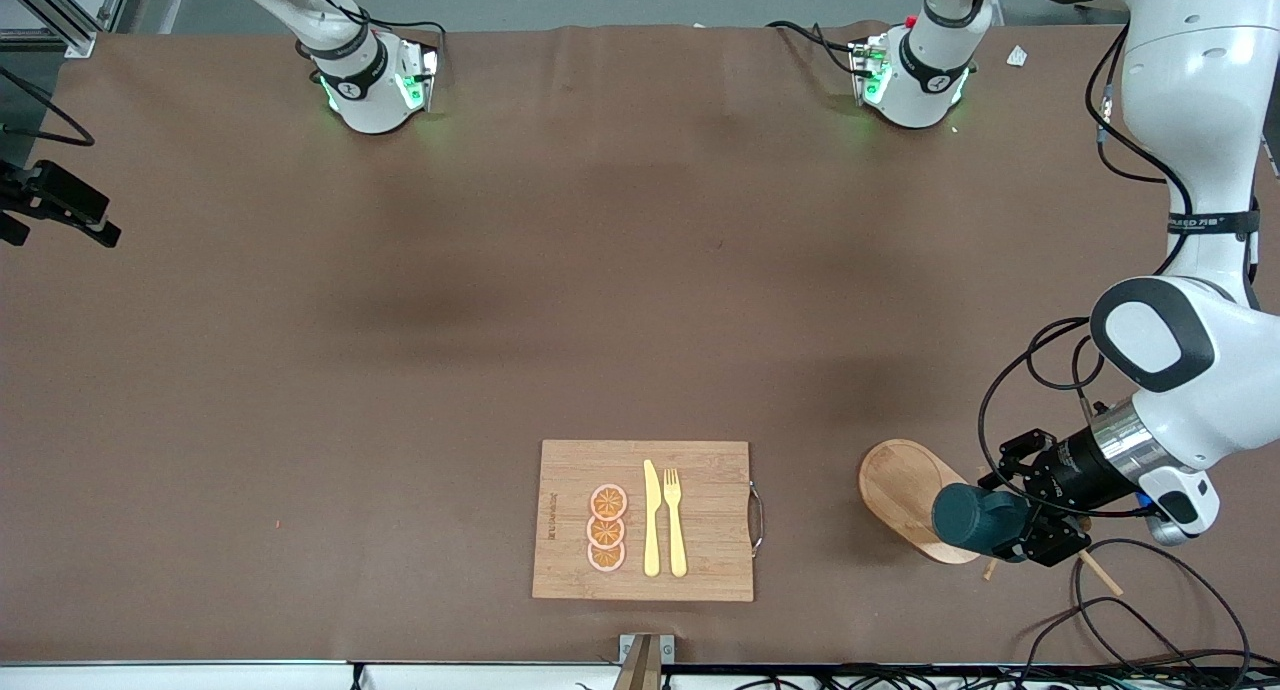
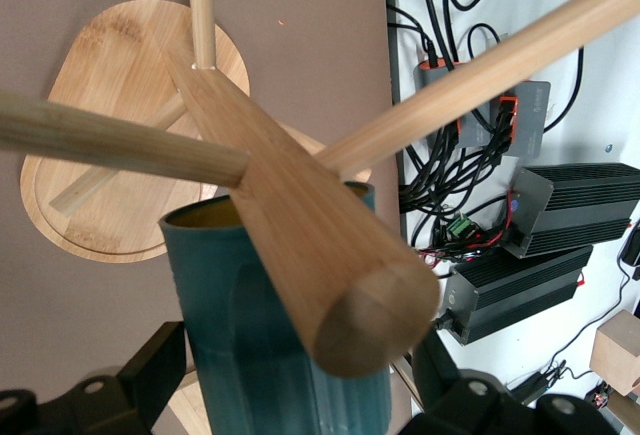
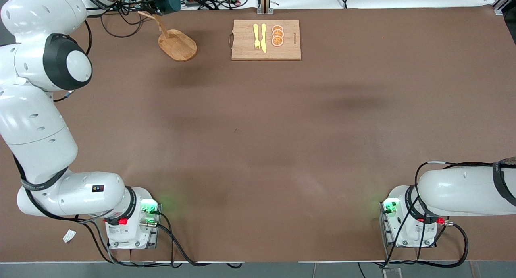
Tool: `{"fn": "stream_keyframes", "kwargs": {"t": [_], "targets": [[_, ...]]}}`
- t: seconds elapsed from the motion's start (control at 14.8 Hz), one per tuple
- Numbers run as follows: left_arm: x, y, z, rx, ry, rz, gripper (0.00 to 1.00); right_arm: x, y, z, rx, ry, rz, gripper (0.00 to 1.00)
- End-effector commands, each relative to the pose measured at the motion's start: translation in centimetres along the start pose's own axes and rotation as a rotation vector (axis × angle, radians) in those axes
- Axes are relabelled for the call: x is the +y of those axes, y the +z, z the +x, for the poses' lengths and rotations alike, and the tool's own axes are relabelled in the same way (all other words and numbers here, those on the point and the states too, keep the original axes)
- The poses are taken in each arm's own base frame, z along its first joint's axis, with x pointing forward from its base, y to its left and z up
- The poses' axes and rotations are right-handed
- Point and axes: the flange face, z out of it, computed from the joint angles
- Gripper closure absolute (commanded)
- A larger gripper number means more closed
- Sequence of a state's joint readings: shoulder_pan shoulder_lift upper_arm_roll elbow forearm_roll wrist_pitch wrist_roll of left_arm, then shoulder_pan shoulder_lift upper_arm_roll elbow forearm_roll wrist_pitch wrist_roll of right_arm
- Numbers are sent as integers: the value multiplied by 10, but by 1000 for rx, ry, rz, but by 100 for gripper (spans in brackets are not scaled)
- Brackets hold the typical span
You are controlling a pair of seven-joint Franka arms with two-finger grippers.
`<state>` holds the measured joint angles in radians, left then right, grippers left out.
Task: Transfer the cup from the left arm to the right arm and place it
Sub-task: 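Lower the left gripper around the teal mug and close it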
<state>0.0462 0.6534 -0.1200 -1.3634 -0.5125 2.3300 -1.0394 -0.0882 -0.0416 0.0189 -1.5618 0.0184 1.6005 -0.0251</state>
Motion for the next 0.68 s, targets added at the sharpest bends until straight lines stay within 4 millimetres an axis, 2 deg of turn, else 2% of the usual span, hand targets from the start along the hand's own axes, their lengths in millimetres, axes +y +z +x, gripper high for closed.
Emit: {"fn": "stream_keyframes", "kwargs": {"t": [0.0, 0.14, 0.27, 0.61], "targets": [[4, 4, 0, -20, -17, 0, 5, 1, -2, -3, 1, -9, -8, 0], [4, 4, 0, -20, -17, 0, 9, 2, -2, -3, 1, -8, -8, 0], [3, 5, 1, -21, -19, 0, 18, 2, -2, -3, 1, -8, -8, 0], [6, -3, -1, -23, -20, -8, 23, 2, -1, -3, -1, -8, -8, 0]]}}
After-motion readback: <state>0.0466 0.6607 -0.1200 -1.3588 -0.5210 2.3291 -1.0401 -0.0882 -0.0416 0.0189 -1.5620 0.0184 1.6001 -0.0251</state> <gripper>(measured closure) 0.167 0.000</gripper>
